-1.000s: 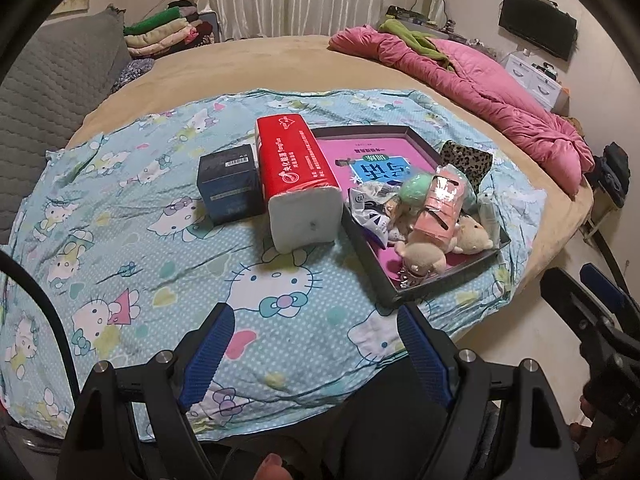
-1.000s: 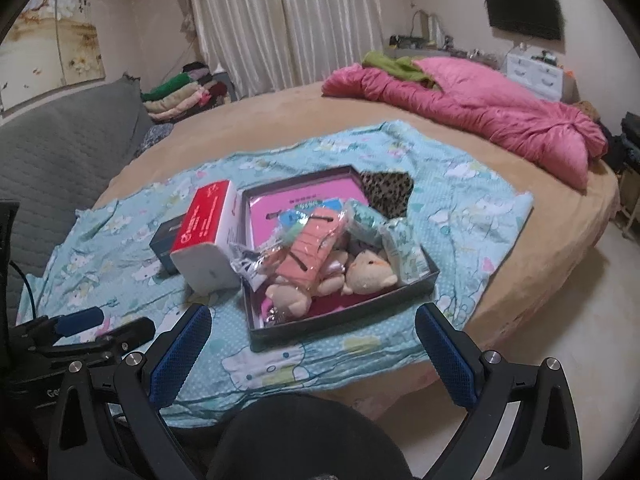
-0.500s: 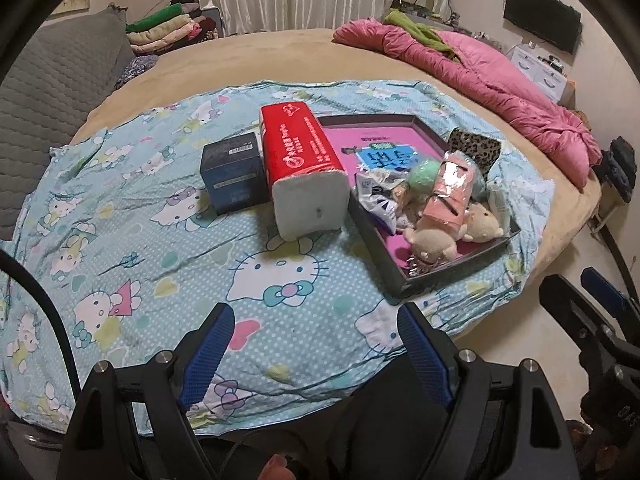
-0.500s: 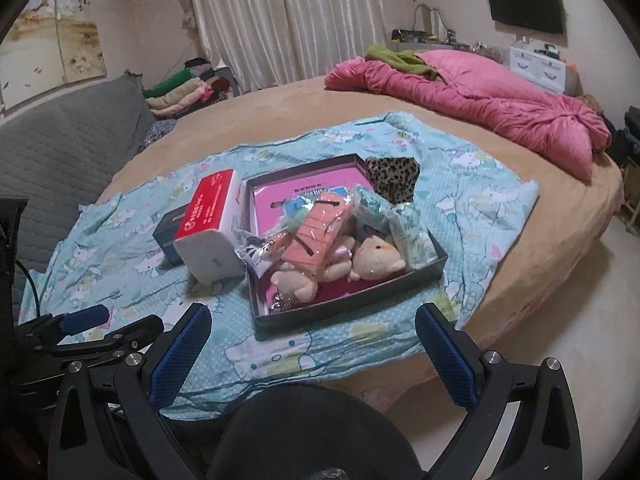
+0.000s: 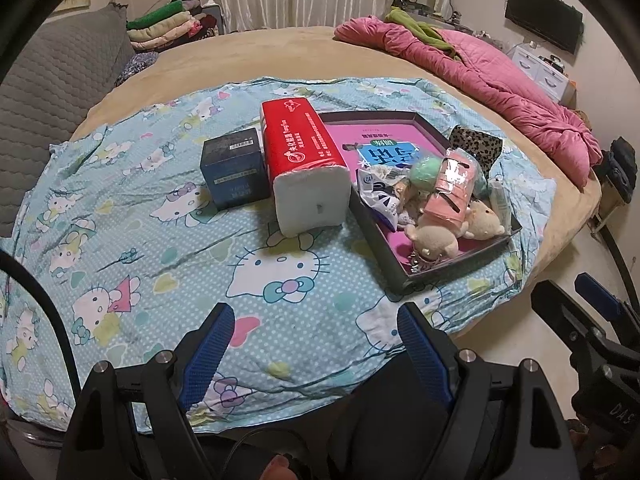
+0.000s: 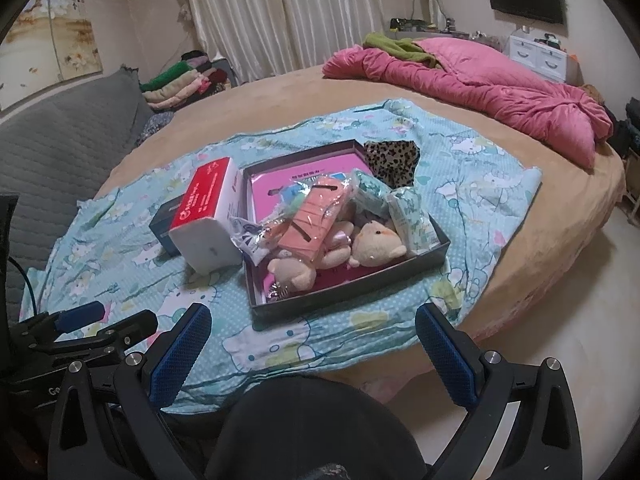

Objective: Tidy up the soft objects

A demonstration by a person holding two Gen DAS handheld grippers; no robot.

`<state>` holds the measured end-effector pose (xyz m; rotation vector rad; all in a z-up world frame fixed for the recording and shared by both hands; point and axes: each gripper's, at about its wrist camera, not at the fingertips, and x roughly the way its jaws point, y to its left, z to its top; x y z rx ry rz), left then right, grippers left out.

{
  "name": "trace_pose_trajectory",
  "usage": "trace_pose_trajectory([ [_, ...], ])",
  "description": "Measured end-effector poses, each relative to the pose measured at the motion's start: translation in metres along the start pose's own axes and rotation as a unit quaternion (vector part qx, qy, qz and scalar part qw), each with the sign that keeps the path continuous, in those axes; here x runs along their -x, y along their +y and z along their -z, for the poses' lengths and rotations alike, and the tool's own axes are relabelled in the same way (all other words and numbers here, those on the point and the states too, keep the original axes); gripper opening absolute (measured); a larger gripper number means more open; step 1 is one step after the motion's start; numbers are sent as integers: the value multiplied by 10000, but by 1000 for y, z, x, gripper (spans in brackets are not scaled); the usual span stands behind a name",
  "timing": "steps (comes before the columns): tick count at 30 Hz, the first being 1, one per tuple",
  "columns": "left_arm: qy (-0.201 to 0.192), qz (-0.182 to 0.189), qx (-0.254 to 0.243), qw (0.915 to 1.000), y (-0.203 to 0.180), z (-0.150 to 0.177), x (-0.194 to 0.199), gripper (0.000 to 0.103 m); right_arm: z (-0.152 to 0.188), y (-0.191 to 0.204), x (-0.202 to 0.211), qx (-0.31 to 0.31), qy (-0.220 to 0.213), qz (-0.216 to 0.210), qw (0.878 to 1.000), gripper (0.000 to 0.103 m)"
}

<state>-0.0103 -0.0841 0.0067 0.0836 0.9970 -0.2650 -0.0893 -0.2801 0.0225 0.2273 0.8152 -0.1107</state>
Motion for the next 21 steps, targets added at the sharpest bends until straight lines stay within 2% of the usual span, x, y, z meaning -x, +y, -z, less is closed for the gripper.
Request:
trace_pose_trajectory([
  [21,45,-28,-7,10000,1,2,-4,83,0,1,0,54,-3,6,10000,102],
])
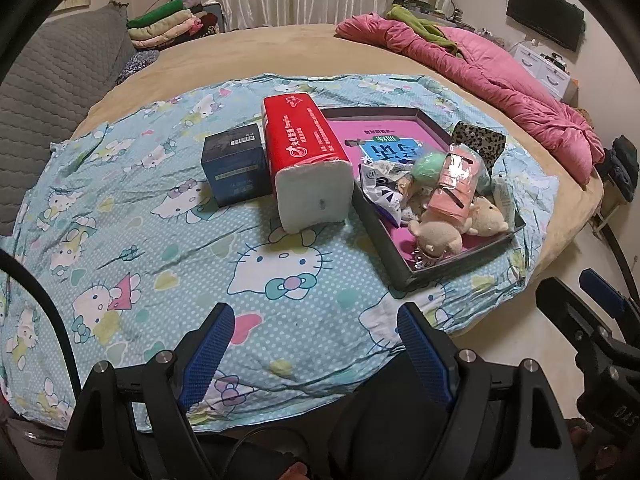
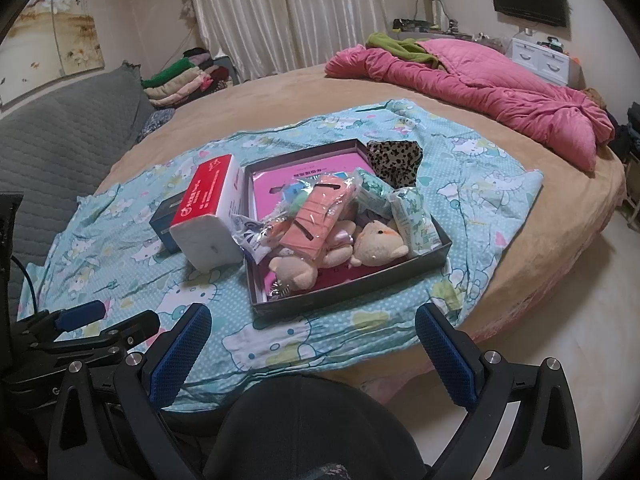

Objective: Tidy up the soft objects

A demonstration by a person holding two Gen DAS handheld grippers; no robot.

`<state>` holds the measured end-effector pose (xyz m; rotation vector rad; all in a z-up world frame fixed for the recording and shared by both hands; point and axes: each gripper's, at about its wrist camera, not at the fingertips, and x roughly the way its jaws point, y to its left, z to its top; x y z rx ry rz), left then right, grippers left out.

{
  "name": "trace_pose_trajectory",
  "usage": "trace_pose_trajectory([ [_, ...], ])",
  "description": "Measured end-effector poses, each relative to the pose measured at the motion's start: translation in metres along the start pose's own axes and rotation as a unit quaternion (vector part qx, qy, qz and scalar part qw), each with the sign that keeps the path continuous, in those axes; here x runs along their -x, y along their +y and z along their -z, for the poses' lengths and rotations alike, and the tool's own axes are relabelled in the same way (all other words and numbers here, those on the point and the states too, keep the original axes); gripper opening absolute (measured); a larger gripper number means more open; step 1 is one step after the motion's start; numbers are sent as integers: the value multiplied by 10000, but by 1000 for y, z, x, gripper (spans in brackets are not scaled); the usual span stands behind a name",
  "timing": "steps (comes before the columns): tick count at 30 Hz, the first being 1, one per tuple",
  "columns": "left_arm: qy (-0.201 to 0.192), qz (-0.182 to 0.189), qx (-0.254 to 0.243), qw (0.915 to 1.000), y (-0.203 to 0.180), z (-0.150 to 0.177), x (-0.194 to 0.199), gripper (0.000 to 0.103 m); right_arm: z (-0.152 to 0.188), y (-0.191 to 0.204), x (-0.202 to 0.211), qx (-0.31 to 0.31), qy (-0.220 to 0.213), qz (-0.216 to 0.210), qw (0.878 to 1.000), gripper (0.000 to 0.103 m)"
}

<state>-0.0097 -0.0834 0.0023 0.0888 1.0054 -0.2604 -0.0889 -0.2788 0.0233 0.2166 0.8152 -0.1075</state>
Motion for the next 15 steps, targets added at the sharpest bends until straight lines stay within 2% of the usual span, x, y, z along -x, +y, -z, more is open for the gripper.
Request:
trace_pose_trajectory([
  [12,137,-14,7,9999,1,5,-12,83,-1,0,-1,-4,-10,-11,10000,102],
  [15,61,-7,36,10000,4,6,-13,83,-1,0,-3,-34,-4,-34,10000,102],
])
